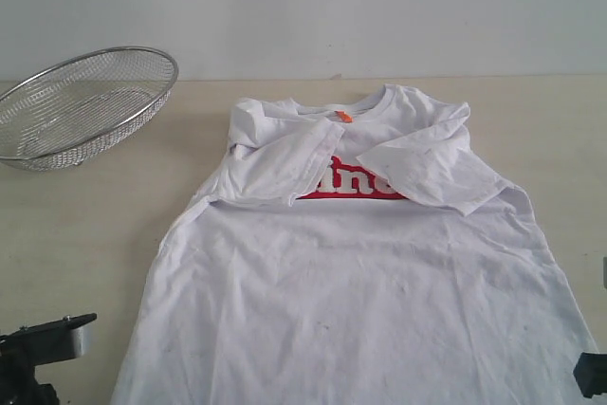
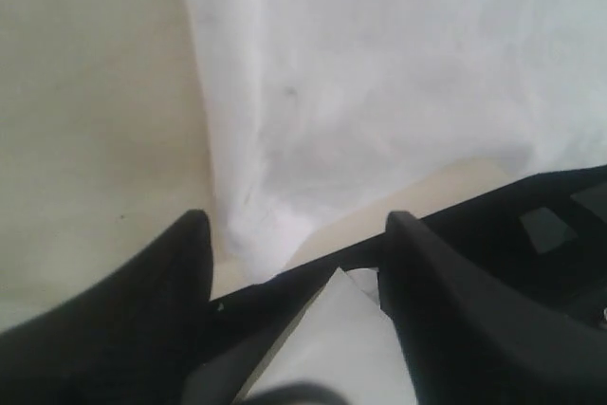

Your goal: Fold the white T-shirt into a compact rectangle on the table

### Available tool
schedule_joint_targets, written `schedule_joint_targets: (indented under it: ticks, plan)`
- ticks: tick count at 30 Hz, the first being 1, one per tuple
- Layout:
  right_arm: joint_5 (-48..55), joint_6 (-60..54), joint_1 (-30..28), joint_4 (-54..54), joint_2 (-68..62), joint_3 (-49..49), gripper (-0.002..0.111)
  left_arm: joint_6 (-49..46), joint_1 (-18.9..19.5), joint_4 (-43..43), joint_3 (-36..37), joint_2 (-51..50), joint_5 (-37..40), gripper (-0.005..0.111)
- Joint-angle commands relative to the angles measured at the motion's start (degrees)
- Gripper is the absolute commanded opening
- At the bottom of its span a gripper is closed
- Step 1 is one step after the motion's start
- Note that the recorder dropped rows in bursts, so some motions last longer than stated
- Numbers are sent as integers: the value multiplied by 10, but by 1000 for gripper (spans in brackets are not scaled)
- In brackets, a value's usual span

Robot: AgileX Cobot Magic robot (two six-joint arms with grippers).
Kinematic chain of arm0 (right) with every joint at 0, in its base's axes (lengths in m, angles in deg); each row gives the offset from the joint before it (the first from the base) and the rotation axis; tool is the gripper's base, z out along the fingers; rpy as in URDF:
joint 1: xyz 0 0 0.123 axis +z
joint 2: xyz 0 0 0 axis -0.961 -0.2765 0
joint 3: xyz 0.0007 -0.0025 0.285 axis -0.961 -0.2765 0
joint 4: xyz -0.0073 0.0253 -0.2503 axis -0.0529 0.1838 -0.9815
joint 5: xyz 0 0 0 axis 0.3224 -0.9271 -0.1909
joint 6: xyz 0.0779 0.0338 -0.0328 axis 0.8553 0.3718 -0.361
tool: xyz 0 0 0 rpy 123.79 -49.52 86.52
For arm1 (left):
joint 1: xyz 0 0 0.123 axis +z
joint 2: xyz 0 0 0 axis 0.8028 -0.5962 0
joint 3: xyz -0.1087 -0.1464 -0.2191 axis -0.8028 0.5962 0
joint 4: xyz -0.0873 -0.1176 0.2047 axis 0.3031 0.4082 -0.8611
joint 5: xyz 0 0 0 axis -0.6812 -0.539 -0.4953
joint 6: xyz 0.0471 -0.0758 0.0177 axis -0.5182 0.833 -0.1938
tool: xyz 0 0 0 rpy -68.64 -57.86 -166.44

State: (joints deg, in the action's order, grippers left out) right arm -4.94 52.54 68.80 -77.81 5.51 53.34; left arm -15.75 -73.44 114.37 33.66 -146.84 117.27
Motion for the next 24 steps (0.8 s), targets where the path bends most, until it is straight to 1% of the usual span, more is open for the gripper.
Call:
schedule_joint_targets:
  ticks: [1, 5, 11, 19, 24]
  plan:
    - [-2, -5, 2, -4, -17, -2, 55, -8, 1, -11, 2, -16, 0, 52]
    - [-3, -10, 2, -4, -49, -2, 55, -5, 1, -15, 2, -18, 0, 52]
    - [-32, -22, 2, -3, -80, -2, 55, -5, 1, -15, 2, -18, 0, 52]
    - [-61, -23, 2, -16, -89, -1, 55, -5, 1, -22, -1, -18, 7, 52]
    - [-64, -17, 2, -20, -116, -1, 55, -5, 1, -23, -1, -18, 7, 52]
